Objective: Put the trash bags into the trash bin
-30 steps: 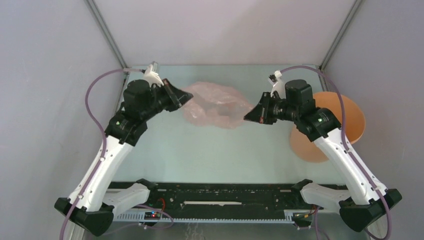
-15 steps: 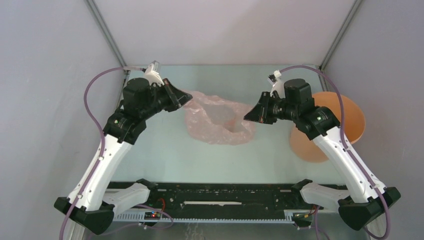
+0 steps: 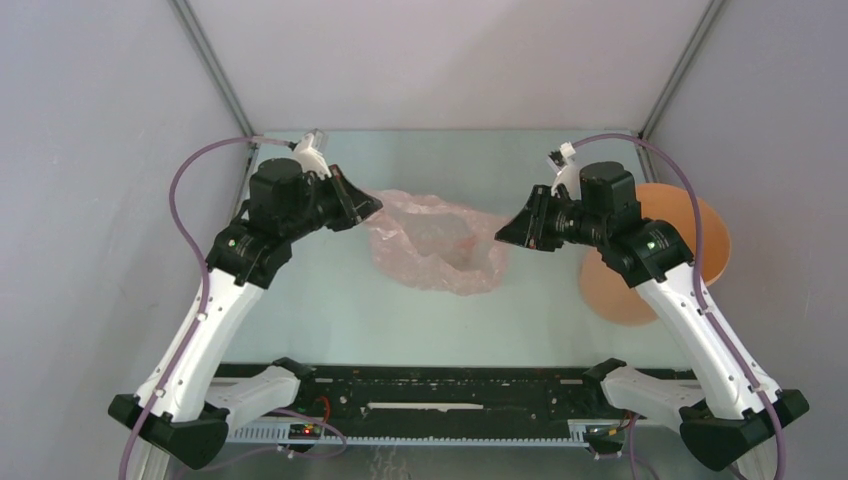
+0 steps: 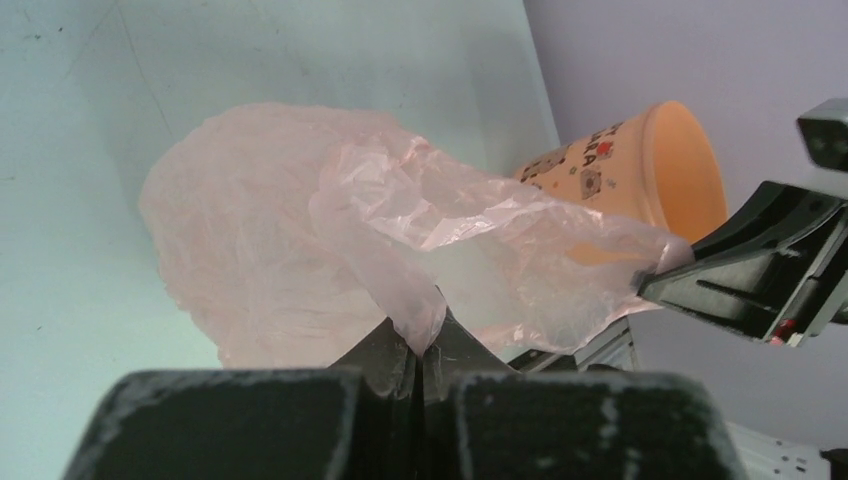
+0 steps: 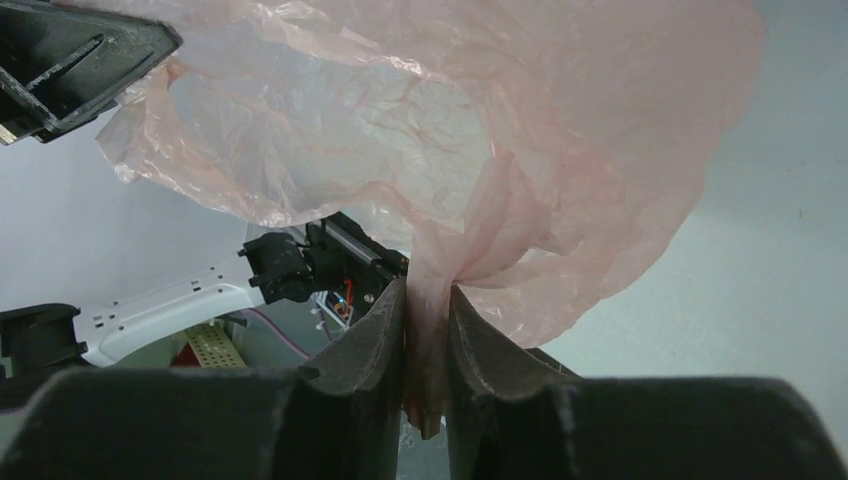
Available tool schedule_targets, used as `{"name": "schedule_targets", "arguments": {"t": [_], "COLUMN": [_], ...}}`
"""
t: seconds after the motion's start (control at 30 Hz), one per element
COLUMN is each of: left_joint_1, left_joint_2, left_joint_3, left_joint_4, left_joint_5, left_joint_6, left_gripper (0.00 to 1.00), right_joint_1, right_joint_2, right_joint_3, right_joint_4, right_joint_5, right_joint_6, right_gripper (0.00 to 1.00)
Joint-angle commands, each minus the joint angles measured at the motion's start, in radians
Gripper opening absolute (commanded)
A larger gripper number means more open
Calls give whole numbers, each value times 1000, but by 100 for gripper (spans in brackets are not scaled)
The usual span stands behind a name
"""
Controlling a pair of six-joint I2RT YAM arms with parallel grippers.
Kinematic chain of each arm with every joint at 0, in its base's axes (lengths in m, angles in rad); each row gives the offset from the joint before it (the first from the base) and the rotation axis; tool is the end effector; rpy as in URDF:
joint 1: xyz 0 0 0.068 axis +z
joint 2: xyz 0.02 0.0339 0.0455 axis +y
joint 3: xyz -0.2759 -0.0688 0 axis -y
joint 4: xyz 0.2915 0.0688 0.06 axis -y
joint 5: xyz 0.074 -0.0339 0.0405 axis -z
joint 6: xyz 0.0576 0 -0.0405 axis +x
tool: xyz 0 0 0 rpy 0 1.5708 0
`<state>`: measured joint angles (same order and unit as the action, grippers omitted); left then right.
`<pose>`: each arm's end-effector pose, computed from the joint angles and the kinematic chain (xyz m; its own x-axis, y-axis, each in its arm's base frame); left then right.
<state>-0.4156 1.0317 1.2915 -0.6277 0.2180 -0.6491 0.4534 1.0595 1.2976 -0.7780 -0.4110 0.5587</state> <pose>0.2385 -0.1189 0.4363 -0.6120 -0.3750 -0.6963 0.2622 0.7344 -0.6260 0.2262 0.1358 0.4160 -0.7680 0.1663 -0.6185 -0.3568 0.6909 0.6288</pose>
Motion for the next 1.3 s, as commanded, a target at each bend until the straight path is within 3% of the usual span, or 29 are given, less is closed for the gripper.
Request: {"name": "schedule_targets", "arguments": {"t": [0.0,0.13,0.2,0.23,0.3,0.47,0.6,0.67,0.93,1.17,1.27], "left_joint_1": [6,5,6,6,6,6,6,1,-12,-23,-73], "left_joint_2": [11,15,22,27,41,64,11,-16,-135,-208,-258], "left_joint_3": [55,48,52,57,76,155,148,146,65,-53,-108], "left_joint_4": [-63,-66,-66,-66,-85,-243,-286,-329,-480,-467,-363], "left_joint_5": [54,82,93,102,109,13,-28,-57,-299,-227,-98], "left_joint_6": [66,62,62,62,60,10,-27,-45,-143,-210,-228], "left_gripper": [1,1,2,5,18,69,93,99,100,100,100], "right_joint_1": [-4,10,14,16,19,79,114,120,120,120,120], "right_joint_2": [-7,2,1,1,1,-2,6,8,2,0,-1], "right_joint_3": [15,15,15,15,15,15,15,14,14,14,14], "right_joint_4": [6,13,11,14,36,164,224,221,203,199,198], "right_joint_5": [3,24,47,53,45,59,78,96,123,131,143], "right_joint_6": [-10,-8,-6,0,25,137,176,175,171,171,173], "right_gripper": [20,12,0,0,0,0,0,0,0,0,0]}}
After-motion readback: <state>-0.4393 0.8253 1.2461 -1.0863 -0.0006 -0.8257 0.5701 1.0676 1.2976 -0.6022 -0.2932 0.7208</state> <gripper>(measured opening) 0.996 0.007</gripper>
